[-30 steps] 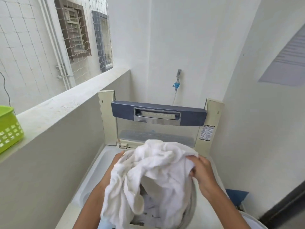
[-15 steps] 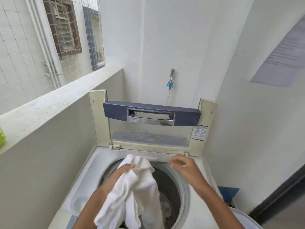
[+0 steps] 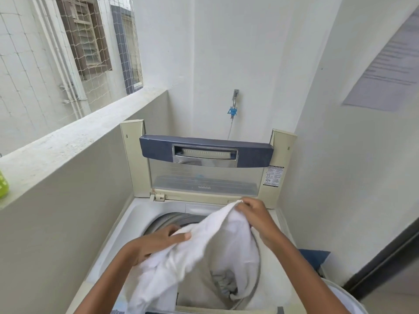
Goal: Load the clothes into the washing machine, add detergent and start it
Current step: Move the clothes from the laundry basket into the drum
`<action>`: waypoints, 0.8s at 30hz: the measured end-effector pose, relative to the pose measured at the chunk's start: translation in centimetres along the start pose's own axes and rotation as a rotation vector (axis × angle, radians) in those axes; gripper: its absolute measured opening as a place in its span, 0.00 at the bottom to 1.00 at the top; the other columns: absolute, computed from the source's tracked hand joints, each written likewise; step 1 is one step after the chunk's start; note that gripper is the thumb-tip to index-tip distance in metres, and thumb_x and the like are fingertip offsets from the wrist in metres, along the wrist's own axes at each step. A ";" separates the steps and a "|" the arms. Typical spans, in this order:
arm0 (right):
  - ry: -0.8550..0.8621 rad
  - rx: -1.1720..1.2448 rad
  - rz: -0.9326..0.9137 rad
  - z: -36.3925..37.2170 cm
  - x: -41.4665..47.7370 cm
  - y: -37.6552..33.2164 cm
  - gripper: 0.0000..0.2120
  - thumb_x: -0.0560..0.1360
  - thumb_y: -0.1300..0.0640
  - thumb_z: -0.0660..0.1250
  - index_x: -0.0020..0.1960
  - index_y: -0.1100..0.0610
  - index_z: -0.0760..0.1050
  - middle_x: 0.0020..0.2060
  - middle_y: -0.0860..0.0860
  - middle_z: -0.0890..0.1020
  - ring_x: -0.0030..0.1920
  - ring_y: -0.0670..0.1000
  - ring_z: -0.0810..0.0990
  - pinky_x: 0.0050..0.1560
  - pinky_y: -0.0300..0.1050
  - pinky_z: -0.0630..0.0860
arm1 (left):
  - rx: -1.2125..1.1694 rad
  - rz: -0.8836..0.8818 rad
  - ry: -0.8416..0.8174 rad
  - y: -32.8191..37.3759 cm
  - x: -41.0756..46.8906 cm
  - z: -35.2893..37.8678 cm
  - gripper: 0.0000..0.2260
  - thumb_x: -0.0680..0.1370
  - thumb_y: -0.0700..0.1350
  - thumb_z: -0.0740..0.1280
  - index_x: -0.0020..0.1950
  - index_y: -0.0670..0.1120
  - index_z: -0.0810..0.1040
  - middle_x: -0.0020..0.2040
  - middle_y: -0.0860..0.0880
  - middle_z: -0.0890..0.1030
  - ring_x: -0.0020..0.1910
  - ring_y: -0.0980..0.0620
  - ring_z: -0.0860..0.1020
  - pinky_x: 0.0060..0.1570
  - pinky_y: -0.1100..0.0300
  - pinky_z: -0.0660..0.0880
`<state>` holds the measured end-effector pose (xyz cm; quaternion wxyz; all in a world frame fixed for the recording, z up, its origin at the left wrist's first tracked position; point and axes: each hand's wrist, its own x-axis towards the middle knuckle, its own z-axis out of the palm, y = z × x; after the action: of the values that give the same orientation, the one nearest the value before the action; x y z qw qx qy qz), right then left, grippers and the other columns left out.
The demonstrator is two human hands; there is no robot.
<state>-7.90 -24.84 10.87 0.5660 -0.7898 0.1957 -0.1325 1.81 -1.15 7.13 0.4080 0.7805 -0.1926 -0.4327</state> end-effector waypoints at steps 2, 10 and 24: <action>0.046 0.052 -0.009 -0.5 0.3 -0.7 0.07 0.74 0.63 0.61 0.37 0.57 0.69 0.29 0.52 0.63 0.27 0.45 0.61 0.24 0.34 0.57 | 0.146 -0.049 0.165 -0.6 0.3 -0.1 0.39 0.65 0.68 0.68 0.70 0.52 0.61 0.66 0.52 0.69 0.62 0.52 0.72 0.54 0.62 0.69; -0.043 0.047 -0.033 -0.3 -0.9 -2.5 0.10 0.64 0.54 0.60 0.35 0.63 0.69 0.34 0.53 0.65 0.36 0.49 0.63 0.36 0.43 0.59 | 0.131 0.167 0.090 0.5 0.5 3.4 0.08 0.77 0.50 0.66 0.54 0.50 0.75 0.50 0.51 0.80 0.45 0.56 0.79 0.45 0.68 0.74; -0.018 0.285 -0.095 -1.9 -0.6 -4.7 0.10 0.75 0.65 0.63 0.44 0.56 0.81 0.27 0.51 0.76 0.21 0.47 0.68 0.25 0.38 0.69 | -0.224 0.191 0.450 -1.3 5.4 7.2 0.07 0.73 0.39 0.69 0.36 0.46 0.75 0.34 0.49 0.76 0.35 0.50 0.75 0.35 0.59 0.74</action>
<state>-8.45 -24.83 15.88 0.6671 -0.7111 0.1320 -0.1785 -1.26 -7.27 1.23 0.5633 0.7854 -0.1209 -0.2262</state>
